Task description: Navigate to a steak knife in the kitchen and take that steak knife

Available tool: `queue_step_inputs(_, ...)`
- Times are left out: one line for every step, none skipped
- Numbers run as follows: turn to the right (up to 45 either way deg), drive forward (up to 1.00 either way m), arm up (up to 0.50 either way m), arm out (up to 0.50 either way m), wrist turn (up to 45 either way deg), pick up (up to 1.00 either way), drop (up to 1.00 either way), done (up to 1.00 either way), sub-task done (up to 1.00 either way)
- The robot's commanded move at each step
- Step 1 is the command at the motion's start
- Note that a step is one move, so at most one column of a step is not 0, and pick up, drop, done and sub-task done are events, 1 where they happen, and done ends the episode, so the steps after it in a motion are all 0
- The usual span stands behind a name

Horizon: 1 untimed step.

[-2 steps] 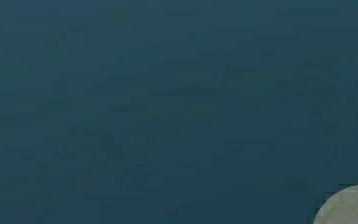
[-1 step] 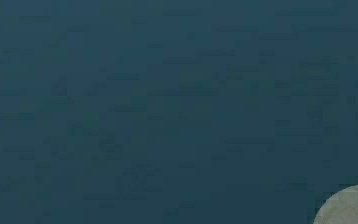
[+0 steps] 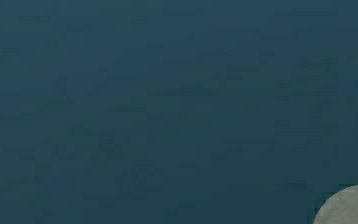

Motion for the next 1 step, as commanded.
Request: queue_step_inputs(0.0,0.0,0.1,0.0,0.0,0.0,0.0,0.0,0.0)
